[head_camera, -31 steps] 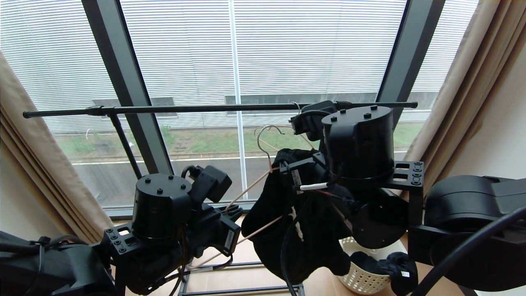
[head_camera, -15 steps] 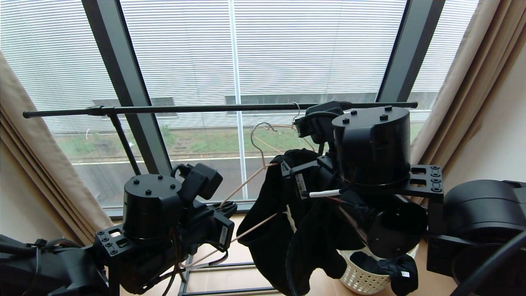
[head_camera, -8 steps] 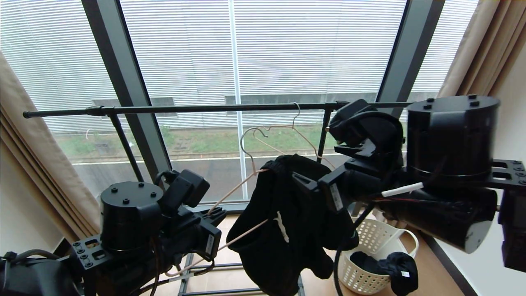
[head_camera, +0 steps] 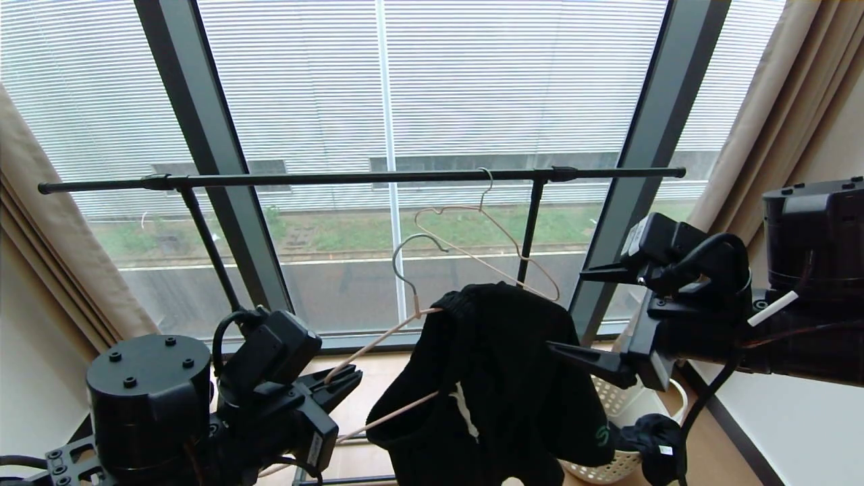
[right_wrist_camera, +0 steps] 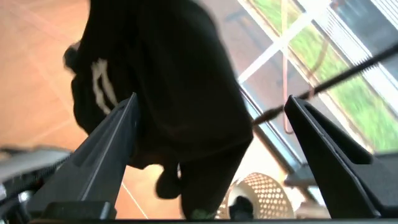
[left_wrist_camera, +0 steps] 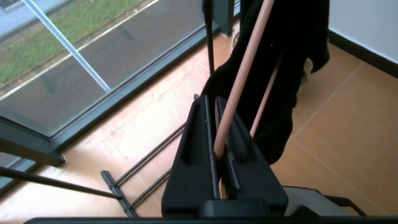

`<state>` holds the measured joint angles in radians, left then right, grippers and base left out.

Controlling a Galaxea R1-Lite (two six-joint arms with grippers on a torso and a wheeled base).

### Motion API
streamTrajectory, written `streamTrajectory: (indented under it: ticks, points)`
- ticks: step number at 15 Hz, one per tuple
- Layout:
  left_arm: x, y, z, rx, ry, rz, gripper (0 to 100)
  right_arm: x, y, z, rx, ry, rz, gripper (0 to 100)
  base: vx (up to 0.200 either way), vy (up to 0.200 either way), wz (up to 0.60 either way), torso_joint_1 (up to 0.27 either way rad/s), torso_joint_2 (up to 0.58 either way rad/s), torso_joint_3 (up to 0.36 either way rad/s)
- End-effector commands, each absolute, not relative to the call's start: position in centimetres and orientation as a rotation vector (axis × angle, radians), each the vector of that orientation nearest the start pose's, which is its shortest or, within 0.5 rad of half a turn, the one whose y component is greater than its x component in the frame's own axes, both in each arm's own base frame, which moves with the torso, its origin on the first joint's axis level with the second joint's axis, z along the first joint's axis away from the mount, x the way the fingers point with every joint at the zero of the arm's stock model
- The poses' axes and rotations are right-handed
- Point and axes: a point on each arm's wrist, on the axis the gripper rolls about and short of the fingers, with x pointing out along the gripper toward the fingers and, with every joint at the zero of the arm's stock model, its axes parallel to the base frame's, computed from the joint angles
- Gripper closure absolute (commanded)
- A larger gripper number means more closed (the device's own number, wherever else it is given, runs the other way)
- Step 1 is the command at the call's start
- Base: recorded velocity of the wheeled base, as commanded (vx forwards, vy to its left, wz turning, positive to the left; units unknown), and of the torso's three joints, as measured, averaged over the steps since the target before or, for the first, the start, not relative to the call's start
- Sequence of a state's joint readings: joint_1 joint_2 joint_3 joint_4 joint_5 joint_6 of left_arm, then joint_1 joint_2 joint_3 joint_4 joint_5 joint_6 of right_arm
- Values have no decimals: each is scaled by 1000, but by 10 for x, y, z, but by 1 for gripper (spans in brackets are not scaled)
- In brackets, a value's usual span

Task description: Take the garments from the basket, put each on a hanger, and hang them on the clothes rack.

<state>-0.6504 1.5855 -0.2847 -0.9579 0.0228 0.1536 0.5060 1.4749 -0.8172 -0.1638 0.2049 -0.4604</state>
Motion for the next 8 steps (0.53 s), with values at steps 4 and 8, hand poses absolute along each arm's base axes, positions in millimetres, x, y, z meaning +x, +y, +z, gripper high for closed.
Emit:
streamTrajectory:
  ticks: [4, 8]
  points:
    - [167, -129, 109, 272, 312, -721, 100, 245, 104, 195, -647, 297, 925, 0, 0, 0, 0, 0, 0, 0]
    - [167, -130, 109, 271, 309, -732, 100, 261, 109, 236, -717, 395, 1099, 0, 0, 0, 0, 0, 0, 0]
